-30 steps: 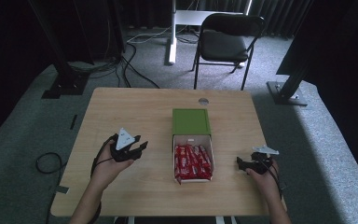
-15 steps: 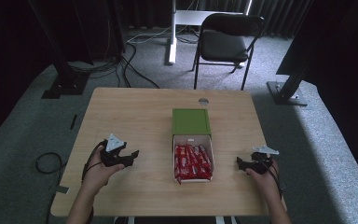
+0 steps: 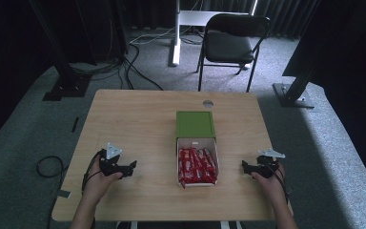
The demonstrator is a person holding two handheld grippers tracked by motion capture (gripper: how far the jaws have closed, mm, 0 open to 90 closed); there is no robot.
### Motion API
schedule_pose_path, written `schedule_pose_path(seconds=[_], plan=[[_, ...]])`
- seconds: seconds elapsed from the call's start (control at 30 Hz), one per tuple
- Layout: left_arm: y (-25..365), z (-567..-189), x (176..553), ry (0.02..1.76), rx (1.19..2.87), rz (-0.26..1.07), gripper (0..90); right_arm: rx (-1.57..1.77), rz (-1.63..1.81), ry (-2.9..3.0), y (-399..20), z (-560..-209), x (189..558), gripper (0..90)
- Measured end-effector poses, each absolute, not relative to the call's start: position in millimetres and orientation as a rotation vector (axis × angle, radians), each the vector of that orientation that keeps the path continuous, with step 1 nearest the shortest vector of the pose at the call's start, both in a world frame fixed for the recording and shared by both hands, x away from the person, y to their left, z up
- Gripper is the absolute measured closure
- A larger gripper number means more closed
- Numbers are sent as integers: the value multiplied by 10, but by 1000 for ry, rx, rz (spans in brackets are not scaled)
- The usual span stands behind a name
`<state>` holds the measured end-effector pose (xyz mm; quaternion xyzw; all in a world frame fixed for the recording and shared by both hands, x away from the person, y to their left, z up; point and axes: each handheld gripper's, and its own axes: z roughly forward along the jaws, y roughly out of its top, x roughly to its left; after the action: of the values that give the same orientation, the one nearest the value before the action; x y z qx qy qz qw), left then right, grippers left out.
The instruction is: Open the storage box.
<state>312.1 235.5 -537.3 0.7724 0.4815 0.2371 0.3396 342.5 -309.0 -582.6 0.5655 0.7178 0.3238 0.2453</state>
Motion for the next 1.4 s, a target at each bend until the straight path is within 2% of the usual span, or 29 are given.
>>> schedule_pose_path(seconds=[0.23,0.47,0.8,1.4], plan=[[2437,-5439,3109,1325,1954,634,102,1543,884,1959,-3090,-5827,3425,100],[2561,-5486,3109,1444,1912,729,102,1543,884,1959,-3090,-5827,3425,100],[2714,-5561,3110,1597,1836,760,102,1544,884,1959,-3091,-5826,3425,99],[2748,-5705,3128,1667,1850,761,102,1550,903,1959,-3106,-5824,3424,99]])
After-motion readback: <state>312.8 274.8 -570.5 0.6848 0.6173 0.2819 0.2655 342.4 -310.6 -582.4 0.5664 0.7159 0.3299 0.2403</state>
